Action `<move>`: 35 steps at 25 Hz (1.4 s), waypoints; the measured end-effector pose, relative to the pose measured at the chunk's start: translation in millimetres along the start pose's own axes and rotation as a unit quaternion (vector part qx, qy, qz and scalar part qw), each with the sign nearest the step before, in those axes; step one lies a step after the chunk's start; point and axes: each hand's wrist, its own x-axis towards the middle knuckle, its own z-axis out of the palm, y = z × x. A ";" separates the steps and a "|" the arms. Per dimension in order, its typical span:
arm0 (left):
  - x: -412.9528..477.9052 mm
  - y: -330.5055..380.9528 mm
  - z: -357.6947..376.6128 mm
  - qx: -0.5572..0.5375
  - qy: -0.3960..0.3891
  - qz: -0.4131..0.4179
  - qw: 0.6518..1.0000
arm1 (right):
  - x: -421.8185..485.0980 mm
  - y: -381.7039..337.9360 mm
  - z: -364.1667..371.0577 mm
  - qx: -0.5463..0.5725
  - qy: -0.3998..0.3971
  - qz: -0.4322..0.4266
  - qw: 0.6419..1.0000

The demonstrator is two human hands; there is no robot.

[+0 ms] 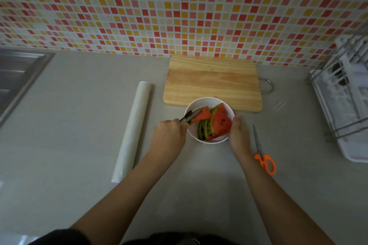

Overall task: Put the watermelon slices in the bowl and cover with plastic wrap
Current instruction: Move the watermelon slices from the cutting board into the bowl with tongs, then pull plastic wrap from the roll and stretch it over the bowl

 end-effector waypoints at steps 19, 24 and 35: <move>0.3 15.4 -13.1 0.086 -0.042 0.061 0.994 | -5.0 -6.4 -1.1 0.004 -0.003 -0.005 1.000; 44.8 2.3 -14.6 -0.138 0.042 -0.002 0.990 | -4.0 -5.3 -2.2 0.003 -0.002 -0.012 1.000; 179.9 7.2 57.1 -0.063 0.048 -0.174 0.982 | 3.3 1.3 0.0 0.003 0.007 0.010 1.000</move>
